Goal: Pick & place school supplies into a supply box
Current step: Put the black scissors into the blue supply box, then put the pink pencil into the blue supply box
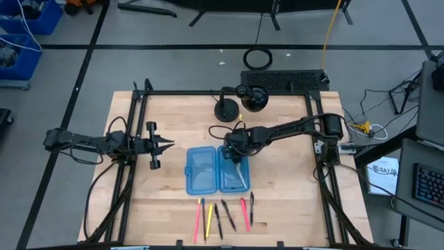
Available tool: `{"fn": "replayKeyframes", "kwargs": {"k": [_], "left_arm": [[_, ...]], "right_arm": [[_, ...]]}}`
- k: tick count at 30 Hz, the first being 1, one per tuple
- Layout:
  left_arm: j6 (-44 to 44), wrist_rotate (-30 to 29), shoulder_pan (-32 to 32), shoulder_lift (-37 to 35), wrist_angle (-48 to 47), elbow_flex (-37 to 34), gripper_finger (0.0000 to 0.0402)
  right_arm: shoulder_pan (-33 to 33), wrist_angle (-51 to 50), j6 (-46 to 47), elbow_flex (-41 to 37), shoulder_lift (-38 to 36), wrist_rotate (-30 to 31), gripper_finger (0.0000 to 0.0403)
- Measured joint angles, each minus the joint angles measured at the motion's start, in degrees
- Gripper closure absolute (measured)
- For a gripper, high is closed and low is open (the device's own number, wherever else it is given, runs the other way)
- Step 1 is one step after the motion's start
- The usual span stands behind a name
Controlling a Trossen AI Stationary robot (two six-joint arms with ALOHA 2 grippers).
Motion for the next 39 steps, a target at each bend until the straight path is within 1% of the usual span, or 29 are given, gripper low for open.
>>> {"fn": "replayKeyframes", "kwargs": {"k": [3, 7, 11, 14, 17, 19, 21, 23, 25, 28, 30, 32, 35, 39], "left_arm": [[-0.6, 0.1, 0.0, 0.0, 0.0, 0.0, 0.0360], [-1.1, 0.2, 0.0, 0.0, 0.0, 0.0, 0.0360], [-1.2, 0.2, 0.0, 0.0, 0.0, 0.0, 0.0360], [-1.2, 0.2, 0.0, 0.0, -0.2, 0.0, 0.0360], [-1.2, 0.2, 0.0, 0.0, -0.4, 0.0, 0.0360], [-1.3, 0.2, 0.0, 0.0, -0.8, 0.0, 0.0360], [-1.2, 0.2, 0.0, 0.0, -1.7, 0.0, 0.0360], [-0.5, 0.2, 0.0, 0.0, -2.3, 0.0, 0.0360], [0.8, 0.2, 0.0, 0.0, -3.1, 0.0, 0.0360], [1.5, -0.1, 0.0, 0.0, -4.0, 0.0, 0.0360], [1.5, -0.3, 0.0, 0.0, -5.3, 0.0, 0.0360], [1.9, -0.4, 0.0, 0.0, -6.4, 0.0, 0.0360], [2.4, -1.3, 0.0, 0.0, -5.6, 0.0, 0.0360], [2.2, -6.5, 0.0, 0.0, -4.9, 0.0, 0.0360]], "right_arm": [[0.0, 0.8, -2.3, 0.0, -1.0, 0.0, 0.0279], [0.0, 0.5, -2.9, 0.0, -2.2, -0.1, 0.0269], [0.0, 0.7, -4.2, 0.0, -3.3, -0.1, 0.0267], [0.0, 0.6, -6.7, 0.0, -5.1, -0.2, 0.0268], [0.2, 0.4, -12.4, 0.0, -9.1, 0.1, 0.0268], [1.3, 0.5, -18.5, 0.0, -12.8, 2.4, 0.0271], [3.6, 0.9, -24.2, 0.0, -16.7, 7.4, 0.0279], [6.3, 2.0, -29.1, -0.4, -20.3, 12.6, 0.0295], [9.0, 3.7, -34.8, -1.6, -24.0, 15.7, 0.0321], [12.6, 7.1, -40.5, -5.7, -29.0, 22.3, 0.0376], [14.6, 11.5, -43.9, -10.0, -32.3, 25.5, 0.0395], [15.9, 16.9, -46.7, -14.8, -35.5, 25.3, 0.0394], [17.1, 23.5, -49.3, -23.1, -39.2, 25.3, 0.0398], [17.4, 34.6, -50.9, -34.1, -42.3, 25.4, 0.0401]]}}
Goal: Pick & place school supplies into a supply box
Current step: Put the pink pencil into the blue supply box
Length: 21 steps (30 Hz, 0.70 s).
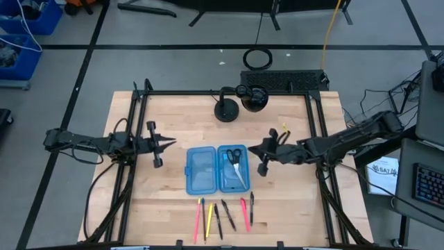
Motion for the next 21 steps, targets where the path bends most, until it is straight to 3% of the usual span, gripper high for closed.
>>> {"fn": "replayKeyframes", "kwargs": {"k": [7, 11, 21], "left_arm": [[-9.9, -6.7, 0.0, 0.0, -1.9, 0.0, 0.0360], [-13.8, -6.9, 0.0, 0.0, -5.0, 0.0, 0.0360], [-22.2, -6.9, 0.0, 0.0, -15.0, 0.0, 0.0360]], "right_arm": [[-0.1, 13.8, -1.0, -12.9, -2.0, -1.1, 0.0402], [-0.2, 23.9, -3.4, -19.3, -2.0, -4.5, 0.0402], [-0.8, 51.6, -13.5, -33.9, -2.1, -6.5, 0.0403]]}}
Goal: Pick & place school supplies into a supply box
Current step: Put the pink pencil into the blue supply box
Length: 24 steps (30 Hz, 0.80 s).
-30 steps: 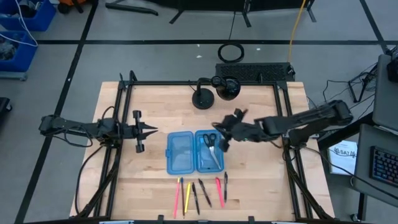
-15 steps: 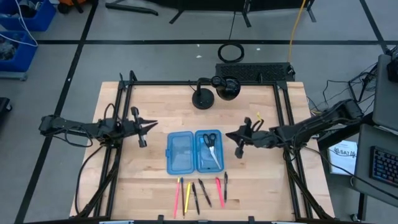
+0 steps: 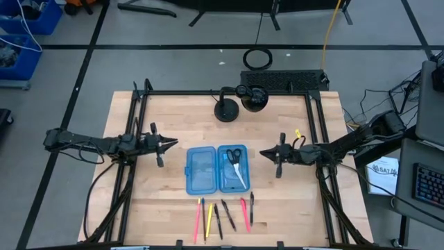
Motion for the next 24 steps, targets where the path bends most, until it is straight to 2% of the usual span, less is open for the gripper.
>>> {"fn": "replayKeyframes", "kwargs": {"k": [2, 5, 7, 13, 18, 24], "left_arm": [[-1.8, 0.0, 0.0, 0.0, 0.1, 0.0, 0.0360], [-1.6, 0.0, 0.0, 0.0, 0.3, 0.0, 0.0360], [-1.4, 0.0, 0.0, 0.0, 0.7, 0.0, 0.0360], [-2.3, 0.0, 0.0, 0.0, -0.6, 0.0, 0.0360], [-4.1, 0.1, 0.0, 0.0, -3.0, 0.0, 0.0360], [-12.0, 0.1, 0.0, 0.0, -3.4, 0.0, 0.0360]], "right_arm": [[-0.6, 3.3, -1.3, -2.8, -1.1, -2.9, 0.0403], [-2.1, 6.4, -1.5, -5.8, -4.2, -2.5, 0.0403], [-3.2, 2.2, -2.2, -5.9, -7.6, -3.0, 0.0403], [-6.5, -2.8, -5.1, -5.9, -16.1, -12.9, 0.0403], [-8.4, -10.2, -7.2, -5.9, -26.1, -14.5, 0.0403], [-9.9, -22.8, -6.4, -5.9, -36.4, -14.8, 0.0403]]}}
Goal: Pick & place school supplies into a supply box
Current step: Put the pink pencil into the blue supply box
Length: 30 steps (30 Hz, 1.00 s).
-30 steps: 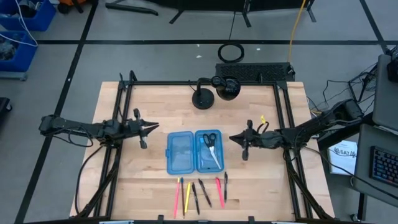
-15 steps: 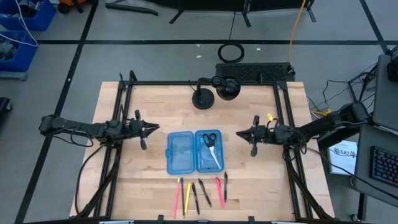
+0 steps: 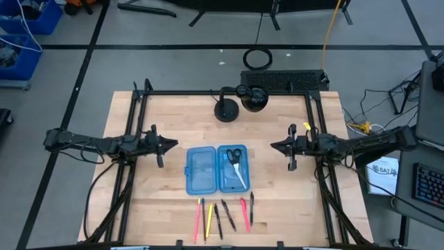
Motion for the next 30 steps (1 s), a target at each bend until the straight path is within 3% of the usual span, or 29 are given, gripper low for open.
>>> {"fn": "replayKeyframes", "kwargs": {"k": [5, 12, 15, 18, 21, 23, 27, 30], "left_arm": [[-4.9, 0.0, 0.0, 0.0, -0.6, 0.0, 0.0360], [-19.1, 1.0, -2.0, 0.3, -1.1, 0.3, 0.0360], [-27.9, -0.2, -5.0, 4.1, -1.3, 2.4, 0.0370], [-31.1, -2.6, -9.8, 11.9, -1.3, 7.1, 0.0395], [-30.8, -6.0, -15.2, 23.0, -2.0, 15.6, 0.0397], [-32.0, -8.8, -18.3, 31.1, -7.9, 23.8, 0.0398], [-48.7, -11.8, -22.3, 47.9, -34.1, 43.3, 0.0399], [-63.9, -8.3, -24.9, 60.0, -52.4, 55.7, 0.0399]], "right_arm": [[0.1, -9.0, 1.9, 0.0, -4.0, 0.0, 0.0403], [0.1, -16.5, 3.1, -0.1, -3.6, 0.0, 0.0403], [0.1, -16.4, 2.5, -0.1, -3.6, 0.1, 0.0403], [0.1, -16.0, 0.6, -0.1, -3.6, 0.1, 0.0403], [0.1, -16.0, -1.5, -0.1, -3.6, 0.1, 0.0403], [0.1, -16.0, -2.8, -0.1, -3.6, 0.1, 0.0403], [0.1, -14.6, -5.2, -0.1, -3.7, 0.1, 0.0403], [0.1, -11.5, -7.1, -0.1, -3.7, 0.1, 0.0403]]}}
